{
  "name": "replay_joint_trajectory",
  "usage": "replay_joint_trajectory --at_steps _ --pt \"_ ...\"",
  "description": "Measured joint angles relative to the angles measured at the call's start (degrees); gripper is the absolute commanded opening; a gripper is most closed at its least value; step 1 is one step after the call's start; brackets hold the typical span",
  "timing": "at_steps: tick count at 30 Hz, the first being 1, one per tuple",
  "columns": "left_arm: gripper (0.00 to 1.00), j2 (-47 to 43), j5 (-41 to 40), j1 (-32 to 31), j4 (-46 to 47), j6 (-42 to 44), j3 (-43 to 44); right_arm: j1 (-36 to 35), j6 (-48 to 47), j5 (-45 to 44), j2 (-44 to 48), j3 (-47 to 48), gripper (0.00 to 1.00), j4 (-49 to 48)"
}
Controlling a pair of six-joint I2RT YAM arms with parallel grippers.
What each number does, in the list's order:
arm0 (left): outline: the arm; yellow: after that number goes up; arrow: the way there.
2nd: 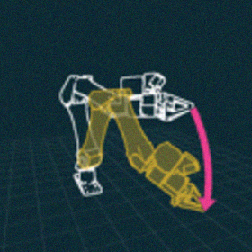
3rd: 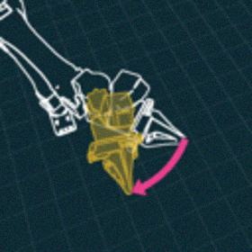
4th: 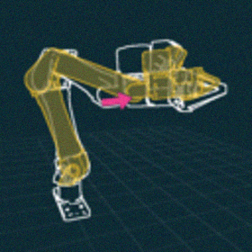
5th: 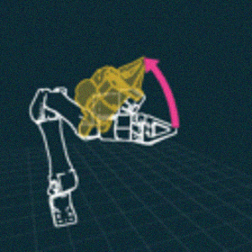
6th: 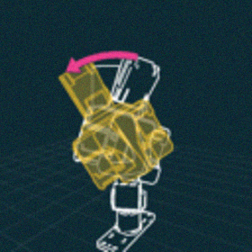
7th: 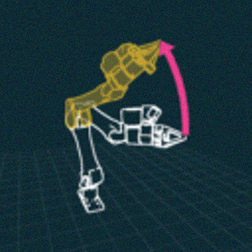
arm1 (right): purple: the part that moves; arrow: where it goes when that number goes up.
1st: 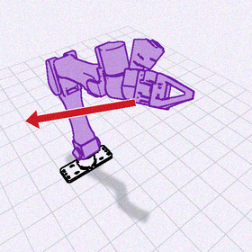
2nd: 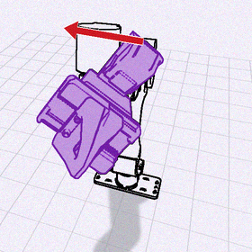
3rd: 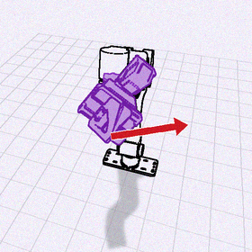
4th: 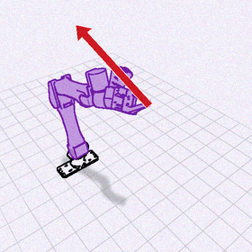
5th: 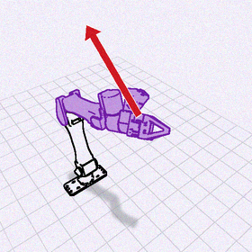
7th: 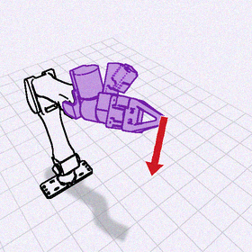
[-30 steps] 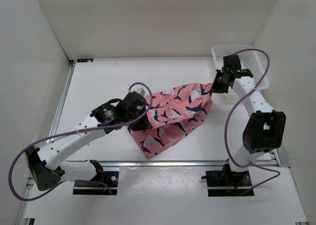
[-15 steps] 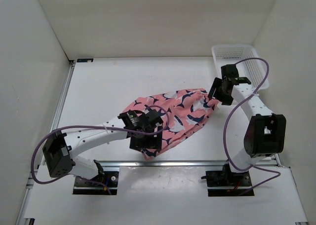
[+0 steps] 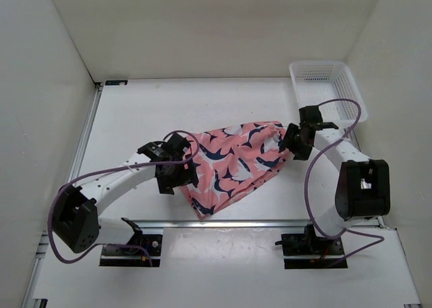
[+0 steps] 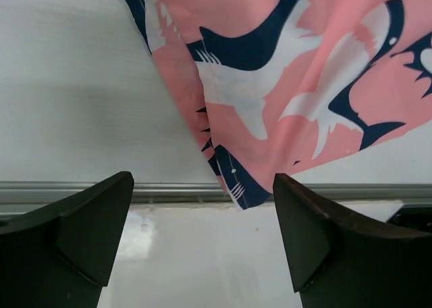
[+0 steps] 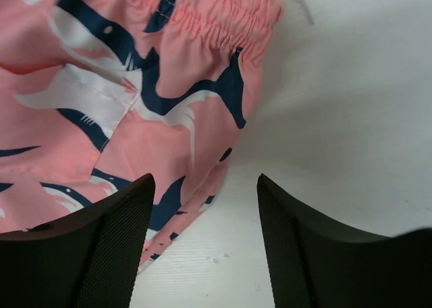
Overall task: Fold and stack the shorts
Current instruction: Fold the shorts
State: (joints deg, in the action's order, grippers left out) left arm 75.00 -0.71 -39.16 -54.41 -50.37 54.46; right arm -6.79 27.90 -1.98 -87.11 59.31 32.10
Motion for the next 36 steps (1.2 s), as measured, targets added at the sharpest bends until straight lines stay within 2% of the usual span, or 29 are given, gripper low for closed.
replay_joint_trajectory --at_steps 4,6,7,10,11,12,14,15,16,18,19,21,26,28,29,30,31,33,34,35,36 --pt "1.00 2.12 1.75 2.01 2.64 -0.42 -1.81 0.98 0.50 4.44 -3.69 -1.81 0.69 -2.49" --pt "1.00 3.91 2.73 2.49 5.22 -0.37 -2.03 1.40 0.68 6.10 -5.01 -2.51 0.65 -4.15" --pt "0.97 5.09 3.28 2.75 6.80 -0.37 -2.45 1.60 0.83 6.93 -5.62 -2.93 0.59 -5.09" --pt "0.80 8.94 4.74 3.58 10.91 -0.44 -4.48 2.01 1.25 8.13 -7.54 -3.78 0.50 -7.26" --pt "0.66 10.38 5.07 3.89 12.04 -0.50 -5.27 2.14 1.29 8.35 -8.24 -3.93 0.48 -7.78" --pt "0.58 11.82 5.49 4.39 13.05 -0.48 -5.99 2.23 1.46 8.57 -9.03 -3.93 0.46 -8.37" --pt "0.42 14.16 6.58 5.44 14.29 -0.02 -6.97 2.27 1.73 9.35 -9.88 -3.87 0.35 -9.53" --pt "0.28 14.58 7.45 6.27 14.32 0.26 -6.93 2.27 1.68 9.40 -9.90 -3.91 0.31 -9.90" --pt "0.22 14.78 7.74 7.10 14.71 0.72 -6.97 2.27 1.68 9.53 -9.92 -3.93 0.23 -10.14" --pt "0.14 15.61 8.72 8.83 15.58 1.66 -6.84 2.27 1.90 9.86 -9.94 -3.96 0.15 -10.45" --pt "0.10 16.11 9.53 9.90 15.76 2.25 -6.58 2.23 2.05 10.14 -9.97 -4.04 0.10 -10.69" --pt "0.10 17.22 10.71 12.22 15.87 3.82 -5.53 2.16 2.62 10.88 -10.01 -4.52 0.03 -11.41" --pt "0.10 21.73 9.62 20.57 15.32 8.57 0.39 -1.57 5.42 11.72 -10.01 -5.86 0.02 -12.13" --pt "0.10 24.46 7.41 23.61 14.23 10.49 4.83 -5.95 7.06 11.45 -10.08 -5.86 0.12 -12.61" --pt "0.10 26.10 6.01 25.03 12.90 11.39 7.96 -8.68 8.04 11.45 -10.16 -5.84 0.25 -12.76" --pt "0.10 27.91 4.26 26.40 11.96 12.31 11.56 -11.89 9.09 11.56 -10.49 -5.51 0.59 -12.63" --pt "0.12 29.42 2.58 27.52 10.95 13.03 14.97 -14.73 10.16 11.54 -10.69 -4.74 0.75 -12.44" --pt "0.22 31.32 0.24 29.20 9.88 14.67 20.35 -20.17 11.50 10.25 -10.88 -1.77 1.00 -11.82" --pt "0.30 31.61 -0.55 30.18 9.38 15.52 22.49 -22.27 12.13 9.31 -10.86 -0.81 1.00 -11.37" --pt "0.50 31.65 -1.18 31.17 8.85 16.31 24.24 -24.28 12.46 8.20 -10.62 -0.24 1.00 -10.80" --pt "0.58 31.50 -1.64 32.02 8.24 16.87 25.64 -25.66 12.63 7.17 -10.10 -0.17 1.00 -9.99"
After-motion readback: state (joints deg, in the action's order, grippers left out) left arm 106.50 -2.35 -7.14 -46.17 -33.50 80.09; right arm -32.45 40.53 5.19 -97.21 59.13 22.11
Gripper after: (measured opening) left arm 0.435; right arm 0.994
